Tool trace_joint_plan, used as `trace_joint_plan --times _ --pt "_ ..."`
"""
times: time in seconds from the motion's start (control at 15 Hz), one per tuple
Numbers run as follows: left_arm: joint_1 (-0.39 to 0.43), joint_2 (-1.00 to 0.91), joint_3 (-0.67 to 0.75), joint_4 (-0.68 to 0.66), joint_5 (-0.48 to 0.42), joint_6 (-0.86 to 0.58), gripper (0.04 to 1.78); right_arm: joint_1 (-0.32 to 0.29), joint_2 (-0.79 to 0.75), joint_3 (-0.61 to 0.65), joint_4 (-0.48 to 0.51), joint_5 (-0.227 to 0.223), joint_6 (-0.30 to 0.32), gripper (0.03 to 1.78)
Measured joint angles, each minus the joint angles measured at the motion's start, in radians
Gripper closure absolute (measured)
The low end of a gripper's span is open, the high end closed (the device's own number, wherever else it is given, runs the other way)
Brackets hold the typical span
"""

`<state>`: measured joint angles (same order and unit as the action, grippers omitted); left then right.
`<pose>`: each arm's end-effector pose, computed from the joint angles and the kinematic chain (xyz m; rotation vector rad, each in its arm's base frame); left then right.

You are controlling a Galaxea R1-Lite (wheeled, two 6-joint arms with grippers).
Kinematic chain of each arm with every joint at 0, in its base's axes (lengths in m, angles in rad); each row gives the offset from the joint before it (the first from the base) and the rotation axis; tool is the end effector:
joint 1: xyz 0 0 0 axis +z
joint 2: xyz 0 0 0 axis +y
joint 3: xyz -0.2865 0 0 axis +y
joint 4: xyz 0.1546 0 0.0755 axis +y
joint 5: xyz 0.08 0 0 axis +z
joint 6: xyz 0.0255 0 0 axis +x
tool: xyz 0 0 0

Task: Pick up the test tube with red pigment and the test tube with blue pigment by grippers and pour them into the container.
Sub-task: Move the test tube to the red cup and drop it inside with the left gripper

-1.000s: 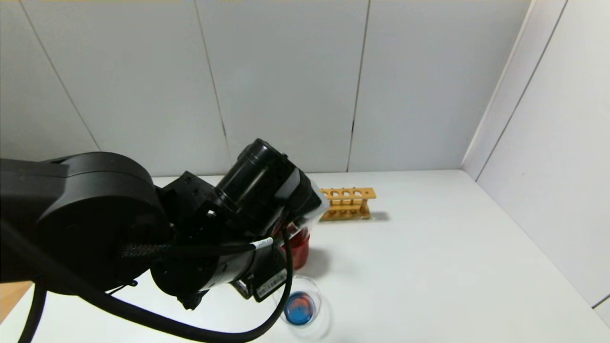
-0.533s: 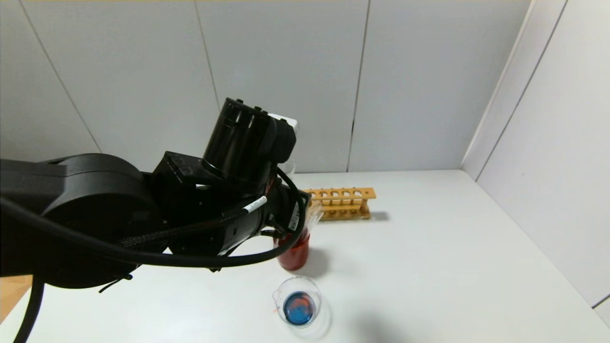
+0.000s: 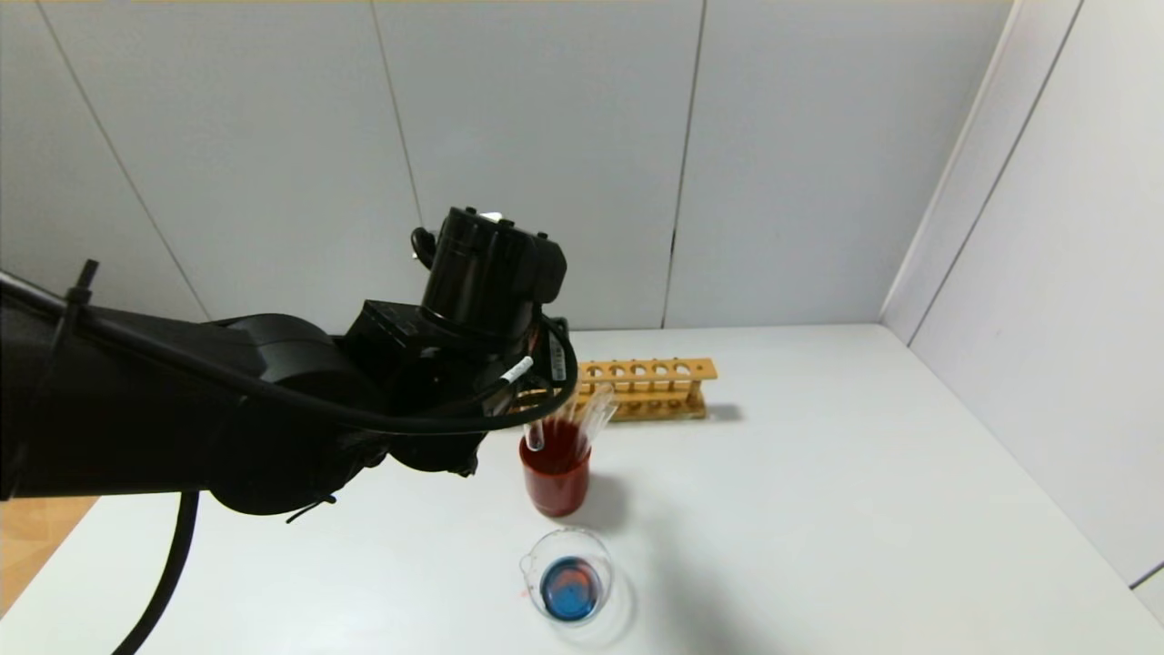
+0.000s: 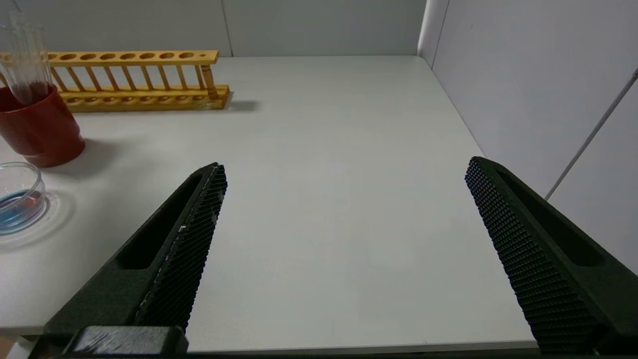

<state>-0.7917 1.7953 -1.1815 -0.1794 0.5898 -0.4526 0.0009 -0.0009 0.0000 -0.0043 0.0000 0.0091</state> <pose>0.2388 -0.2216 0.2094 -0.1697 0.3707 -0.1182 -0.0265 0.0000 0.0759 0.0091 -0.0052 0.0009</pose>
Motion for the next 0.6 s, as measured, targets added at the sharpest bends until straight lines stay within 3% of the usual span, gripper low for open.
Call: trace_joint_plan --times 0.27,0.6 --pt "0.012 0.043 0.019 -0.013 0.003 -0.144 1.49 0.0 0.0 0.0 0.0 0.0 0.0 0.06" --pt "0.026 0.103 0.031 -0.053 0.01 -0.171 1.49 0.001 0.0 0.0 0.0 0.0 0.0 0.06"
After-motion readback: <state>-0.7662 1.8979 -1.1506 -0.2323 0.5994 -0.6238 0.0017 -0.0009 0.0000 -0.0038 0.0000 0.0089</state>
